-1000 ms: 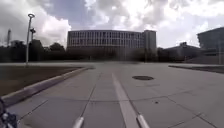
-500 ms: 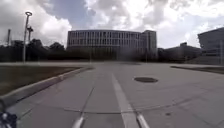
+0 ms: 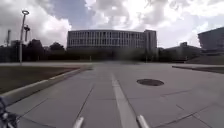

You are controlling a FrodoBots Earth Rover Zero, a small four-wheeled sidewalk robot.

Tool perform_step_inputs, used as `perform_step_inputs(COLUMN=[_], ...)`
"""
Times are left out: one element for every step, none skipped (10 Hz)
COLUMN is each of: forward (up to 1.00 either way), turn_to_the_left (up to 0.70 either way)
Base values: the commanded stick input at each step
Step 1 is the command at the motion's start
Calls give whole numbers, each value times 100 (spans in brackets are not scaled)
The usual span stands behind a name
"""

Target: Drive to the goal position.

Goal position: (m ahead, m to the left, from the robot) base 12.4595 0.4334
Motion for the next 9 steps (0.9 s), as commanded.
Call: perform_step_inputs(forward=[70,70,70,70,70,70,70,70,70], turn_to_the_left=[0,0,0,0,0,0,0,0,0])
